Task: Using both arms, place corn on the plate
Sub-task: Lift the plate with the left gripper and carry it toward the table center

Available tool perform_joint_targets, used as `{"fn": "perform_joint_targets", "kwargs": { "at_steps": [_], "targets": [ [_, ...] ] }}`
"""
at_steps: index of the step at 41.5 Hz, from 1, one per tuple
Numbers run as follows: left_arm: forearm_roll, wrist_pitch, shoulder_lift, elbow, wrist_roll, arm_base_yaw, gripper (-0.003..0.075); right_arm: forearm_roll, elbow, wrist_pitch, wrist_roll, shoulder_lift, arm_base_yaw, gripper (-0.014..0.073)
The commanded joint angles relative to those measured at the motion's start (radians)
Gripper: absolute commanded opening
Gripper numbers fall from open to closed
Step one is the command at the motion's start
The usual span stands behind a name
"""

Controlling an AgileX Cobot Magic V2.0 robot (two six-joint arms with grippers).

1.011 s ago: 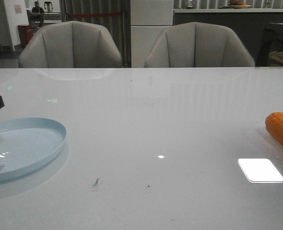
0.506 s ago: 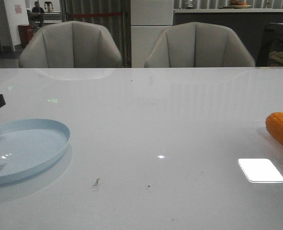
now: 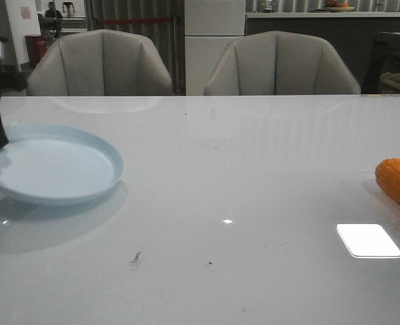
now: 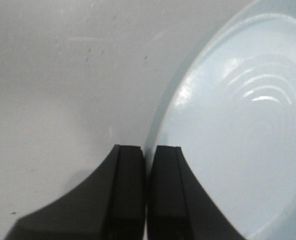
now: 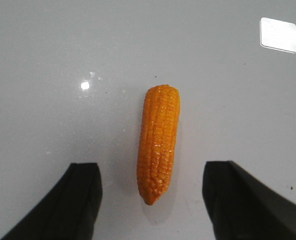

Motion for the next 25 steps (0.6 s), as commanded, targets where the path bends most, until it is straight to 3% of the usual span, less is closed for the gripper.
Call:
{"fn": "perform_joint_targets", "kwargs": {
  "at_steps": [1,10,25],
  "targets": [
    [-0.096,0.019,-0.054,-0.088,-0.011,-0.021,0.0094,-0.004,-0.040,-0.060,-0.003,-0.009,0.001,0.0540],
    [-0.136,0.013,-0.048,-0.168,-0.013,-0.114,0.0096,-0.004,-0.040,-0.048,-0.003,-0.009,0.001,0.0540],
    [-0.138,-0.029,0.034,-0.172,-0.055,-0.271,0.0096,-0.004,-0.040,-0.038,-0.003,-0.009,0.001,0.0540]
  ]
}}
